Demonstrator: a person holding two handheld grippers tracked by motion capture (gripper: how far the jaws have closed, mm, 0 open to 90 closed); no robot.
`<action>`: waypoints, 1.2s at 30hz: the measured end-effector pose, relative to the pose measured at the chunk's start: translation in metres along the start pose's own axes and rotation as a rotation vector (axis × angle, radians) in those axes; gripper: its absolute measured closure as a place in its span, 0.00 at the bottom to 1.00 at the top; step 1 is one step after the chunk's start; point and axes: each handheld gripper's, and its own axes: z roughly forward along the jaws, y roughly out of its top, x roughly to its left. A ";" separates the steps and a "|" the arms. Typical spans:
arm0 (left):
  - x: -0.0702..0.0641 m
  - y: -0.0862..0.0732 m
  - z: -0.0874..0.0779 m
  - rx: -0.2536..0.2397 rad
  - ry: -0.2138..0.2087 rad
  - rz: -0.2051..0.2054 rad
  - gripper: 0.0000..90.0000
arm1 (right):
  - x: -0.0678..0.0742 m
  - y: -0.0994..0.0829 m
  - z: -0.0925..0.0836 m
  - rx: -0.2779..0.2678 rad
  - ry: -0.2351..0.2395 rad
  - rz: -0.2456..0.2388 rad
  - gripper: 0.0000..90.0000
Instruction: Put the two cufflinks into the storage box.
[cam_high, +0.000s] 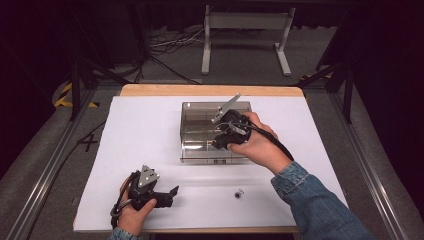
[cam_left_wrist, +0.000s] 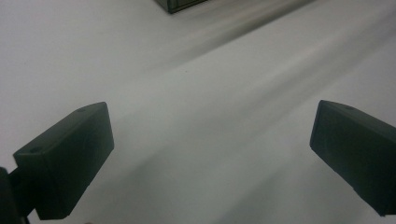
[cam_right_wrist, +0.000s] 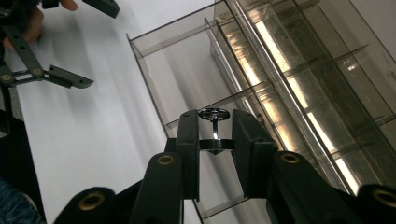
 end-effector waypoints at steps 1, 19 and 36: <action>0.000 0.000 0.000 0.000 0.000 0.001 0.00 | -0.001 0.001 0.002 0.001 -0.005 0.007 0.81; 0.000 0.000 0.000 -0.002 0.000 -0.001 0.00 | -0.004 0.001 0.021 0.035 0.001 0.026 0.81; 0.000 0.000 0.000 0.000 0.000 -0.001 0.00 | -0.004 -0.002 0.034 0.090 0.009 0.026 0.81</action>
